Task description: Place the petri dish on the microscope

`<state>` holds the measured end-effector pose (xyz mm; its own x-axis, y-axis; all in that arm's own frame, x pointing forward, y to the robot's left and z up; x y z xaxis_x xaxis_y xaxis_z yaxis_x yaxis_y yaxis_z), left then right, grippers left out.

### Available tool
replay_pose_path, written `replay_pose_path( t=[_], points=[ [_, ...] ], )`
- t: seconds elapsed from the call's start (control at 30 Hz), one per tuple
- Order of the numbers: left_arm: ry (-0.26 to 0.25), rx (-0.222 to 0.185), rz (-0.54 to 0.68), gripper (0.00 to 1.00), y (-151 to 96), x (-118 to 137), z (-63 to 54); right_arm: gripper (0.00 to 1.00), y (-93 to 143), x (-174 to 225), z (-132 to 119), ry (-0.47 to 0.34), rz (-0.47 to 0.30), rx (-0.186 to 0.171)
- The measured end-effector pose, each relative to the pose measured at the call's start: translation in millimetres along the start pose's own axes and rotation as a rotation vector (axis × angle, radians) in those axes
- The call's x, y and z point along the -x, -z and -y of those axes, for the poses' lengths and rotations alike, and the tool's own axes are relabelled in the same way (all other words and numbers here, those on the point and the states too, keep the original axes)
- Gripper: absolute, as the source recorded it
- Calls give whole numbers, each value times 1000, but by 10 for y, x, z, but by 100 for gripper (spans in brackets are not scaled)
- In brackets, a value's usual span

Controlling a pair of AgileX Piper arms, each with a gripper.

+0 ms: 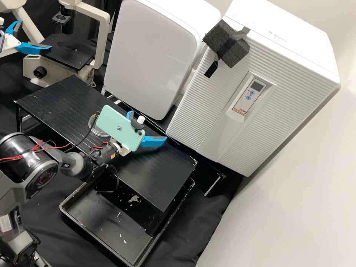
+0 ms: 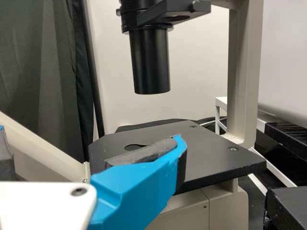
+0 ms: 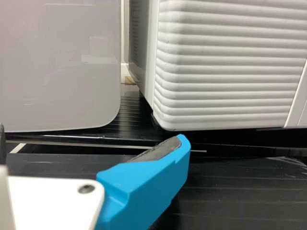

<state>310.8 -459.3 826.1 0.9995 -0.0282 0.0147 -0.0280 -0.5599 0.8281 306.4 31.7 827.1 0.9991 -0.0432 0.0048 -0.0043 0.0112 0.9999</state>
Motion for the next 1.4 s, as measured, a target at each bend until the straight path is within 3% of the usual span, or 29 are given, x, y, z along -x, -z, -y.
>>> replay_pose_path(
  t=[0.37,0.47,0.63,0.87,1.07,1.2,1.4],
  points=[
    [1,-1,4,100,-4,0,1,100,0,0,0,0,0,0],
    [9,19,43,100,-40,14,4,100,0,0,0,0,0,0],
    [21,69,205,100,-222,142,-35,100,0,0,0,0,0,0],
    [-5,32,515,100,-687,416,-105,100,0,0,0,0,0,0],
    [30,-11,714,100,-1071,544,-35,100,0,0,0,0,0,0],
    [56,-24,802,100,-1282,496,50,100,0,0,0,0,0,0],
    [162,-56,845,100,-1526,403,271,100,0,0,0,0,0,0]
  ],
)
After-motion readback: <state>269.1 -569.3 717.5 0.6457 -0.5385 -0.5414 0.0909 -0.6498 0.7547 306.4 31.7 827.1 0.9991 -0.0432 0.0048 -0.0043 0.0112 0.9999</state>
